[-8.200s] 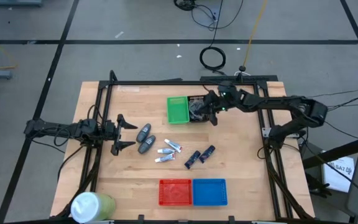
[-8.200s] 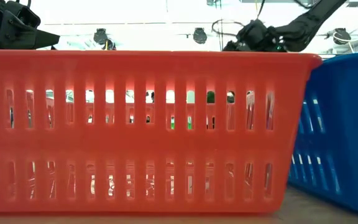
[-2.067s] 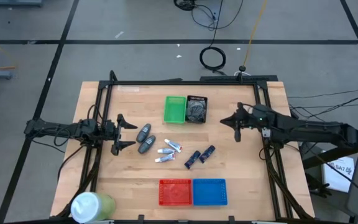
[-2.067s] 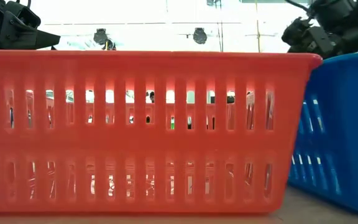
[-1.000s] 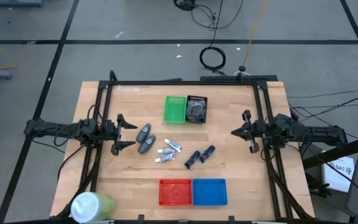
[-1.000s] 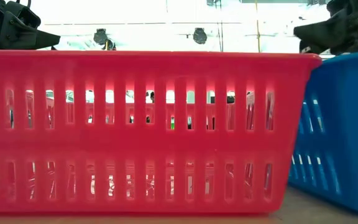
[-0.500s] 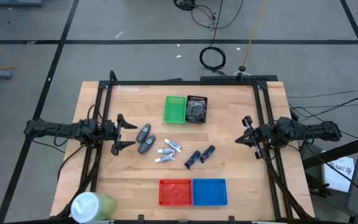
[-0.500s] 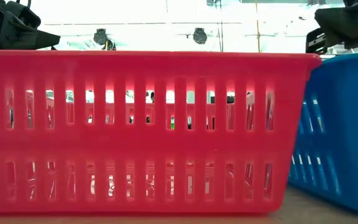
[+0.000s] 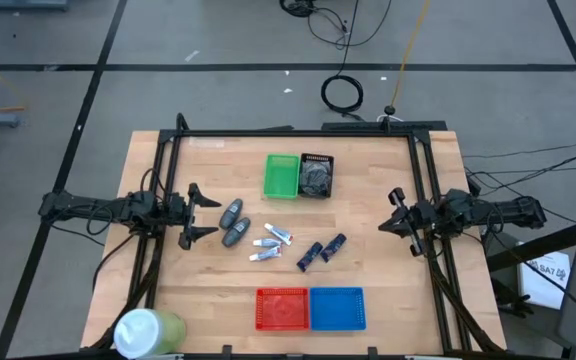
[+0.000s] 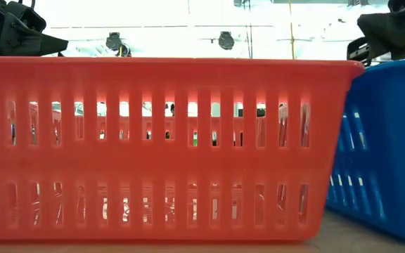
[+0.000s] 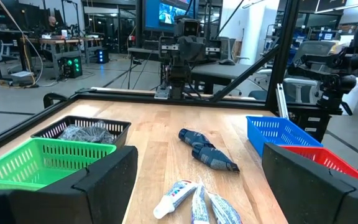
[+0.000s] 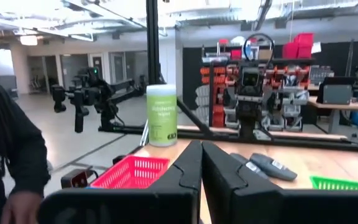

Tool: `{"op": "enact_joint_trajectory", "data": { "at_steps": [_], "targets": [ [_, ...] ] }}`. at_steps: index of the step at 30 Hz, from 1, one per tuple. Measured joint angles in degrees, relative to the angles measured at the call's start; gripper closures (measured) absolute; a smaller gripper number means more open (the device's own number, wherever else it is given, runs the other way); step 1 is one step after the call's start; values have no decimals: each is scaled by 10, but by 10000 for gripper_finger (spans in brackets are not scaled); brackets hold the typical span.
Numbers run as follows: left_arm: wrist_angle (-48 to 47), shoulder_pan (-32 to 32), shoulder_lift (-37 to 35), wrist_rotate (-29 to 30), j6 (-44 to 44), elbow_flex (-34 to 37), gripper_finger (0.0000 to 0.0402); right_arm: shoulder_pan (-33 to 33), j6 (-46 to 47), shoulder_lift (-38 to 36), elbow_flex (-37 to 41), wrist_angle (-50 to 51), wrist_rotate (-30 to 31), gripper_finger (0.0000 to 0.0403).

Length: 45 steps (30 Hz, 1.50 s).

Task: Pick & Place Travel size toiletries
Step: Put the left deodorant into the green bin

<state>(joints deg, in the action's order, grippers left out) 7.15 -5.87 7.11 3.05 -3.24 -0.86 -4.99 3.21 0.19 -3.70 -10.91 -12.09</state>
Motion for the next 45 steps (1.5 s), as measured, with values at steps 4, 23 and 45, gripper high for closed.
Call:
{"op": "enact_joint_trajectory", "data": {
  "at_steps": [4,23,45],
  "targets": [
    [0,0,0,0,0,0,64,0,-19,0,0,25,1,403],
    [0,0,0,0,0,0,64,0,32,1,2,69,1,403],
    [-19,0,4,-15,-64,0,64,0,32,1,3,55,-1,403]
  ]
}}
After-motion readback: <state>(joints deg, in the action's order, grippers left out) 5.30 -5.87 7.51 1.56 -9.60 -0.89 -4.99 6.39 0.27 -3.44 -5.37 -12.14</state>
